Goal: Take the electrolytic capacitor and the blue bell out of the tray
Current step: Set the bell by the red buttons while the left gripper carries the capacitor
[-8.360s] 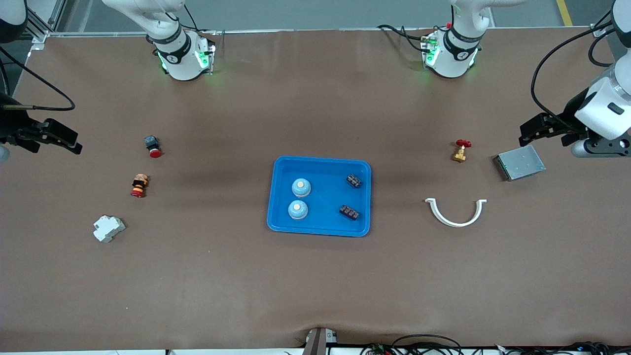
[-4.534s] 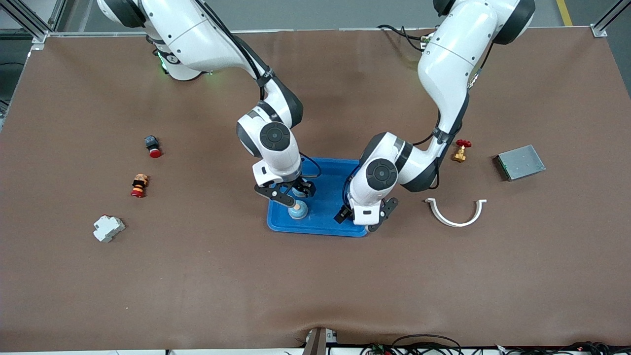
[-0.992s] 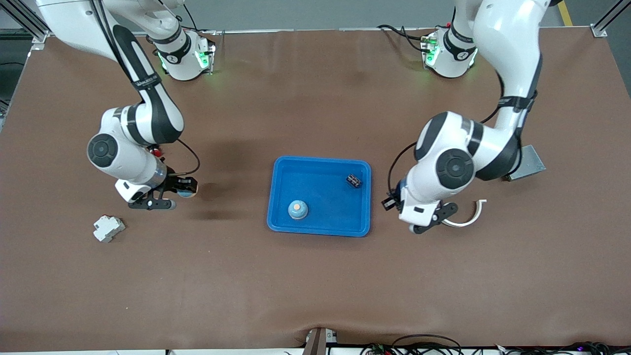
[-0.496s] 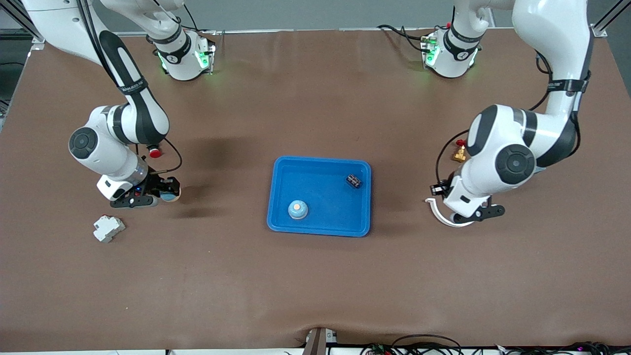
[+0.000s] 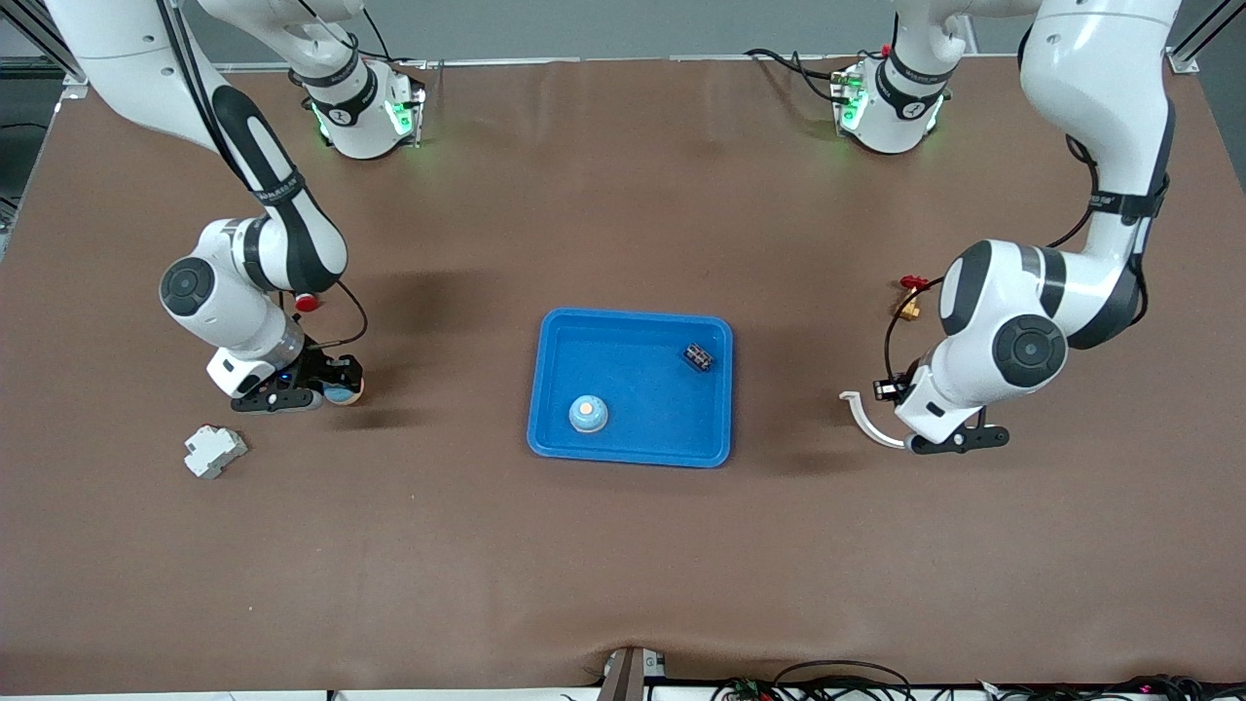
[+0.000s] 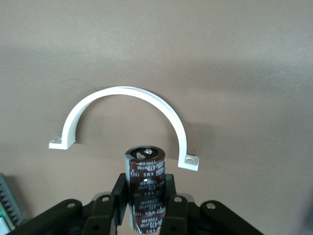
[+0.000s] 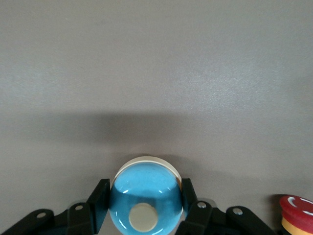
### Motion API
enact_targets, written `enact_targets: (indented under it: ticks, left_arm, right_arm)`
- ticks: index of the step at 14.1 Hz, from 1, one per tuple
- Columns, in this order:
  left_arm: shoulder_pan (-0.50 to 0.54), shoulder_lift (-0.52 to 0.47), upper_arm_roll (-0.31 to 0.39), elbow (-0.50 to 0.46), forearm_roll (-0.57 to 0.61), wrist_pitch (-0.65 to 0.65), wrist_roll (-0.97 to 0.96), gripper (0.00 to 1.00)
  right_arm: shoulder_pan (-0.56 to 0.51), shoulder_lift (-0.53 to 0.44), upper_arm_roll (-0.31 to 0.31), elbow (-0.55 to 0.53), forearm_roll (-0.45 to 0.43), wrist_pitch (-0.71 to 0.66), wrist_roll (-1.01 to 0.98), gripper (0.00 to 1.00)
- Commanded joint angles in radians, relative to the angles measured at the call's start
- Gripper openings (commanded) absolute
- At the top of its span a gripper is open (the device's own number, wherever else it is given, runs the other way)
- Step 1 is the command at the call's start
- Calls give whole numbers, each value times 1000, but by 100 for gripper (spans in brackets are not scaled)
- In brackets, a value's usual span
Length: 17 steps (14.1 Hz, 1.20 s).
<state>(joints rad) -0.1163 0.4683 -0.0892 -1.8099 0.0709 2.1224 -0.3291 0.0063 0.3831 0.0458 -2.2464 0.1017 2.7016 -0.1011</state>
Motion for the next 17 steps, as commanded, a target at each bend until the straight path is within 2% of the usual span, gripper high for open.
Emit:
enact_targets:
  ticks: [1, 4, 5, 6, 9, 13, 17]
  left_arm:
    - [9, 12, -7, -22, 26, 34, 10, 0]
    - [10, 36, -6, -29, 47, 34, 10, 0]
    - [10, 53, -6, -26, 61, 34, 10, 0]
    - [10, 71, -6, -19, 61, 39, 10, 0]
    - [9, 81, -6, -14, 61, 39, 8, 0]
    - [12, 104, -4, -12, 98, 39, 8, 0]
    - [29, 116, -4, -3, 102, 39, 8, 0]
  right_arm:
    - [-14, 20, 12, -4, 15, 33, -25, 0]
    - [-14, 37, 12, 5, 16, 35, -22, 0]
    - [-11, 40, 12, 11, 16, 34, -20, 28]
    - [-15, 45, 12, 19, 16, 34, -20, 99]
    - [-9, 31, 11, 53, 15, -20, -17, 100]
    - [1, -16, 14, 250, 13, -377, 32, 100]
    - [75, -21, 20, 411, 9, -511, 188, 100]
